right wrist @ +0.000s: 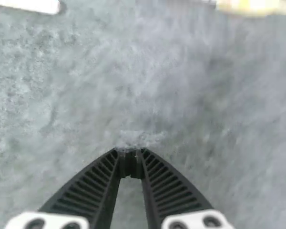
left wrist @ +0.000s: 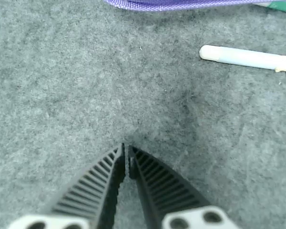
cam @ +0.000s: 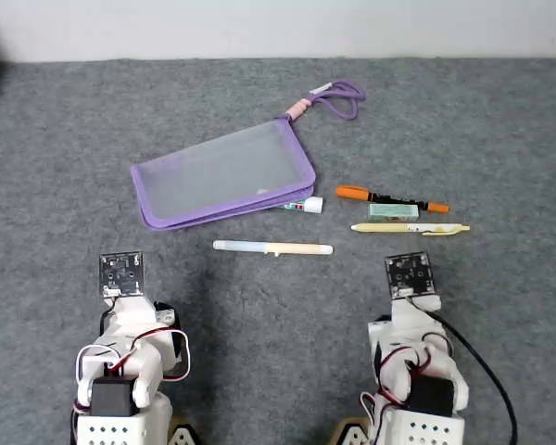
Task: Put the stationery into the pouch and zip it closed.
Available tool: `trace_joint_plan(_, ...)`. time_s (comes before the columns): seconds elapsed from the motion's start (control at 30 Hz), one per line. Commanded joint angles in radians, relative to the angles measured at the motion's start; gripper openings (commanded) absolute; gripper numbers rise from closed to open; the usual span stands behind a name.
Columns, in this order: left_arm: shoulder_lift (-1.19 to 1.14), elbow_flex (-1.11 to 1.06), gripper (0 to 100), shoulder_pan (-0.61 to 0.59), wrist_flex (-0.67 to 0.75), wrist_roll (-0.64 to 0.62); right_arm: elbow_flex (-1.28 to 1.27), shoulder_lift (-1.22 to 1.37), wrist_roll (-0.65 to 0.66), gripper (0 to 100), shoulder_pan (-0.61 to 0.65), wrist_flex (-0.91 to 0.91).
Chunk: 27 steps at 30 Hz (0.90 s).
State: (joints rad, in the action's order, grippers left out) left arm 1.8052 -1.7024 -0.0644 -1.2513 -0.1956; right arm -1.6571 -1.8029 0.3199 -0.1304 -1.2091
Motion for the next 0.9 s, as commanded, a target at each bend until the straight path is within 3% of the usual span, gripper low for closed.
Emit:
trace_joint_plan(0.0, 0.015, 0.021, 1, -0.006, -0.003, -0.012, 0.104, -0.005, 0.153, 1.1, -0.05, 0.048)
trace_joint_plan(0.3, 0.015, 0.021, 1, -0.006, -0.003, -0.012, 0.341, 0.122, 0.12, 0.9, 0.07, 0.036)
trace_joint_plan(0.7, 0.015, 0.021, 1, -0.006, -0.003, -0.012, 0.842, 0.986, 0.109, 1.2, 0.24, 0.12)
trace_joint_plan(0.87, 0.015, 0.021, 1, -0.006, -0.003, -0.012, 0.956, 1.225, 0.436, 5.3, 0.289, 0.213)
